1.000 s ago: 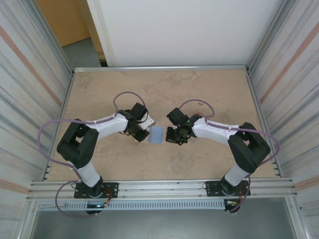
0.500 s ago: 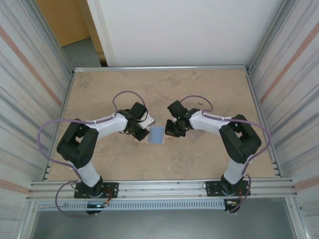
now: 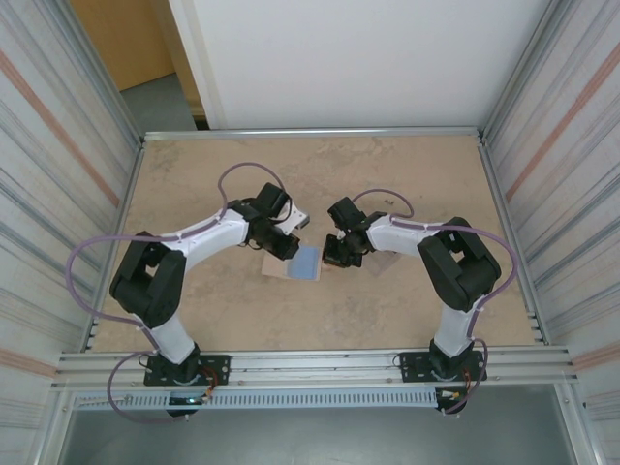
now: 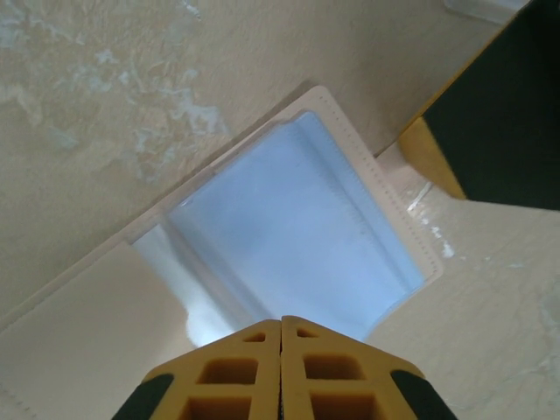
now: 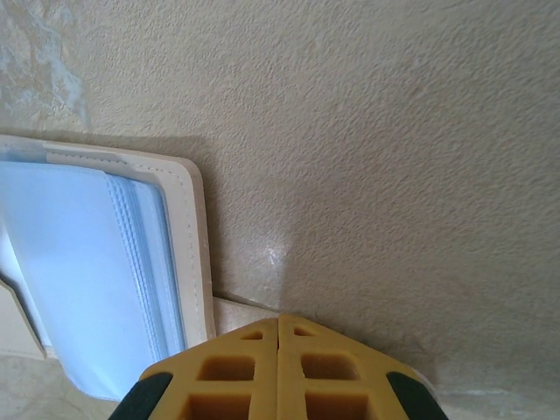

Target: Put the credit cards into the card holder

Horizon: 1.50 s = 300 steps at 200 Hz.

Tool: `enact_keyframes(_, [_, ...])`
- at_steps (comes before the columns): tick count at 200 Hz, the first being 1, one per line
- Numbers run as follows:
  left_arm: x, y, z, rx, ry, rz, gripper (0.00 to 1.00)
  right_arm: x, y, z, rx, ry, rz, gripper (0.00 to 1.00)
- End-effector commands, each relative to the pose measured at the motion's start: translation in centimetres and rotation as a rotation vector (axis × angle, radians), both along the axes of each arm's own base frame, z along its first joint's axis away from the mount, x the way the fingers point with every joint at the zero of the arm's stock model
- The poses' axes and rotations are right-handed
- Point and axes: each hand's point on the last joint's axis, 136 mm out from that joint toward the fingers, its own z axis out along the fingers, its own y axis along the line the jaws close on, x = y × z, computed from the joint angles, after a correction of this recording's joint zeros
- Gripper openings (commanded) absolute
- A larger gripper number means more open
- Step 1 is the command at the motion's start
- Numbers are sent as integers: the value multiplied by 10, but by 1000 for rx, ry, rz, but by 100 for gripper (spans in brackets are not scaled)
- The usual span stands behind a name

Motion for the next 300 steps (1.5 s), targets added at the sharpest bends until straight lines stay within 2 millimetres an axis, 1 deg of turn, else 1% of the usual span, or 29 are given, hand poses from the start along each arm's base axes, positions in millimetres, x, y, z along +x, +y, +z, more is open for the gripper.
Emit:
enact_keyframes(1, [-14, -13, -8, -20, 111, 3, 7, -13, -6, -13, -26, 38, 7, 0])
enact_keyframes(22, [-19, -21, -15, -14, 136, -17, 5, -13, -7, -15, -28, 39, 2, 0])
enact_keyframes(42, [-21, -24, -23, 2, 149, -31, 4, -13, -7, -15, -27, 38, 3, 0])
enact_keyframes(62, [-22, -21, -33, 34, 155, -31, 4, -13, -7, -17, -28, 41, 3, 0])
enact_keyframes(91, [-19, -10, -44, 90, 130, -33, 4, -13, -6, -16, -26, 40, 6, 0])
enact_keyframes(113, [-18, -5, -46, 98, 120, -30, 4, -13, -6, -15, -24, 40, 8, 0])
enact_keyframes(138, [-17, 0, -43, 92, 106, -22, 5, -12, -6, -15, -25, 39, 9, 0])
enact_keyframes(163, [-19, 6, -49, 101, 107, -23, 5, -12, -5, -15, -22, 41, 10, 0])
enact_keyframes(201, [-20, 6, -48, 94, 105, -29, 5, -11, -4, -13, -20, 40, 14, 0])
enact_keyframes(218, [-20, 8, -48, 86, 109, -21, 4, -10, -1, -6, -9, 31, 16, 0])
enact_keyframes(243, [-21, 9, -46, 65, 122, -9, 4, -5, 8, 13, 34, -2, 25, 0])
enact_keyframes(275, [-19, 10, -41, 43, 122, 2, 4, 5, 31, 36, 149, -29, 26, 0])
enact_keyframes(300, [-20, 7, -41, 32, 135, 3, 4, 12, 47, 43, 204, -34, 37, 0])
